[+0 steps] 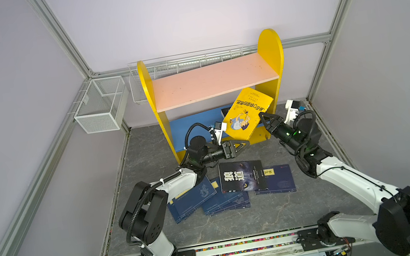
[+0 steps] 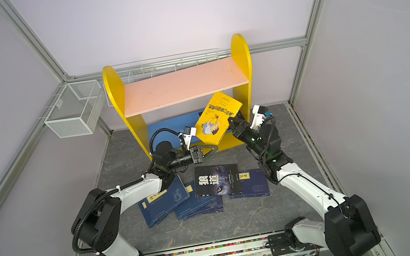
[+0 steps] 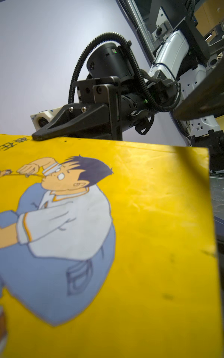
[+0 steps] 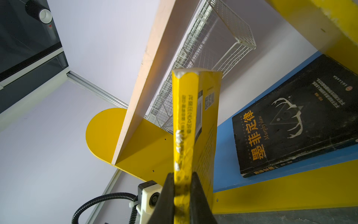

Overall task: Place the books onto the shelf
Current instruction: 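Raise the yellow book upright with the right gripper while the left gripper steadies it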

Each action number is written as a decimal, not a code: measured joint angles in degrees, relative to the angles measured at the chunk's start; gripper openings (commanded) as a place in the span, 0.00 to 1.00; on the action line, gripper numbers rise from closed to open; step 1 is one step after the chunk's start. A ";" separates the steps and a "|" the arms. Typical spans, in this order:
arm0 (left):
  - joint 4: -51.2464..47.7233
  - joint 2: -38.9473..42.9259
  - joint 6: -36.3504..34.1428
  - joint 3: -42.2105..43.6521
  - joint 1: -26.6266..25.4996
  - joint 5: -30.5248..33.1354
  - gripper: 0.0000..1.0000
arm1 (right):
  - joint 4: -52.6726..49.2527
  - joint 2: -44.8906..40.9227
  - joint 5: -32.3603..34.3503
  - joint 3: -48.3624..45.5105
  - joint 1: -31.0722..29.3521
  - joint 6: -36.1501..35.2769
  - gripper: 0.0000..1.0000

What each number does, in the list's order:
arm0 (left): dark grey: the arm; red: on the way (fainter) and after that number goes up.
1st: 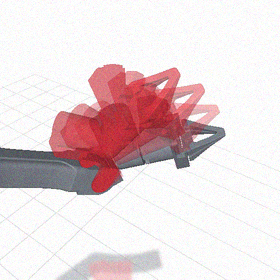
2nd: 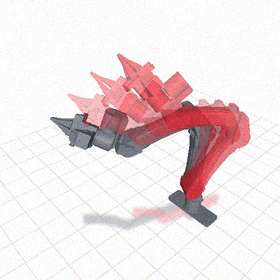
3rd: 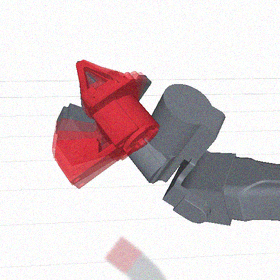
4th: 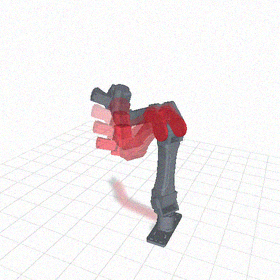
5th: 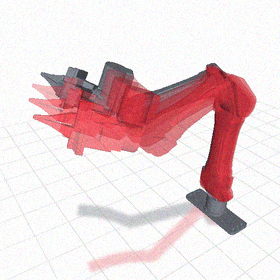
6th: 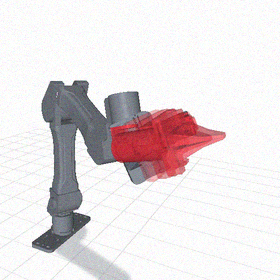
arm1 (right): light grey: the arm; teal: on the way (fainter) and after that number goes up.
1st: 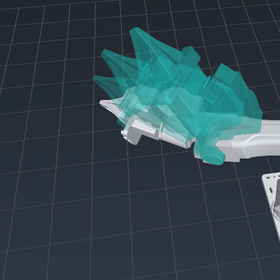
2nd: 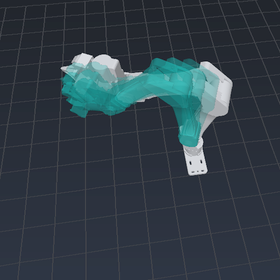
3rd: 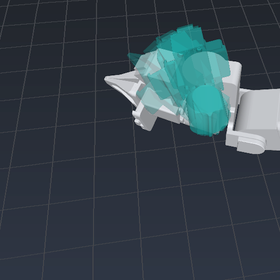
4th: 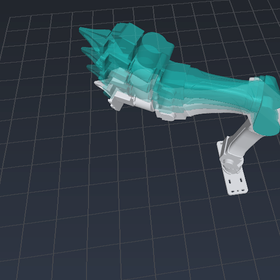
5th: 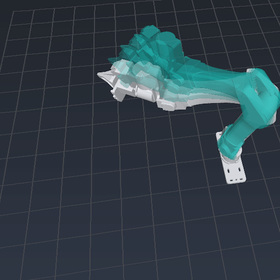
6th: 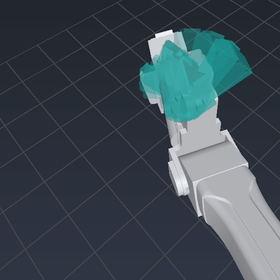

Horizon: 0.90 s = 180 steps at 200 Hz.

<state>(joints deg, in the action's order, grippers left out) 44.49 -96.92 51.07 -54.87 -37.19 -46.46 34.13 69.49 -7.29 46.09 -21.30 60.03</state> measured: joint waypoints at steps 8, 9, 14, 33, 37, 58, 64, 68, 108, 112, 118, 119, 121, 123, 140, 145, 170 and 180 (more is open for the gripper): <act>0.35 0.00 0.39 0.00 0.00 0.79 0.76 | 0.15 0.00 0.00 0.00 -0.20 0.11 0.06; 0.48 0.00 0.46 0.00 0.00 1.01 0.75 | 0.17 0.00 0.00 0.00 -0.24 0.15 0.06; 0.59 0.02 0.66 0.00 0.00 1.62 0.71 | 0.17 0.00 -0.02 0.00 -0.39 0.20 0.06; -0.11 0.35 1.01 0.00 0.04 4.66 0.62 | 0.17 -0.24 0.20 -0.35 -0.83 0.11 0.06; -0.17 0.48 0.87 0.00 0.04 5.20 0.60 | 0.17 -0.42 0.42 -0.74 -0.92 0.09 0.06; -1.57 1.84 0.92 0.04 0.20 8.24 0.42 | -0.37 -2.29 1.42 -3.17 -1.01 -0.02 0.06; -2.23 2.40 0.87 0.07 0.33 9.22 0.38 | -0.52 -3.04 1.60 -3.93 -1.11 -0.04 0.06; -2.62 2.80 0.76 0.13 0.44 10.16 0.33 | -0.90 -3.74 1.77 -4.50 -1.22 -0.04 0.06; -3.19 5.05 0.48 0.44 0.85 13.57 0.03 | -5.20 -8.20 2.51 -6.38 -2.38 -2.23 0.07; -3.26 5.07 0.79 0.44 0.83 13.66 0.01 | -5.57 -8.37 2.58 -6.43 -2.40 -2.40 0.08; -3.37 5.05 0.81 0.44 0.79 13.66 0.00 | -5.90 -8.55 2.60 -6.45 -2.45 -2.64 0.10; -3.52 5.05 0.61 0.44 0.79 13.68 0.00 | -6.03 -8.55 2.58 -6.45 -2.45 -2.71 0.11; -3.56 5.05 0.59 0.44 0.76 13.66 0.00 | -6.14 -8.57 2.58 -6.45 -2.45 -2.80 0.13; -3.67 5.05 0.74 0.44 0.76 13.68 0.00 | -6.29 -8.59 2.58 -6.45 -2.45 -2.89 0.15; -4.11 5.05 0.76 0.46 0.79 13.55 0.00 | -7.80 -8.59 2.27 -6.45 -2.43 -3.58 0.49; -3.98 5.05 0.76 0.46 0.81 13.66 0.00 | -8.68 -8.55 1.55 -6.45 -2.49 -4.26 0.55; -2.34 4.76 1.49 0.81 1.09 13.18 0.00 | -9.29 -7.63 -2.05 -6.60 -2.91 -5.14 0.61; -0.70 4.42 2.38 1.11 1.20 12.24 0.00 | -8.15 -6.95 -3.30 -6.93 -2.93 -4.87 0.62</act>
<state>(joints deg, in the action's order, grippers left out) 43.79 -92.51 53.45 -53.76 -35.99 -34.22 25.98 62.54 -10.59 39.16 -24.23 55.16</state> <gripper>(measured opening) 0.113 0.611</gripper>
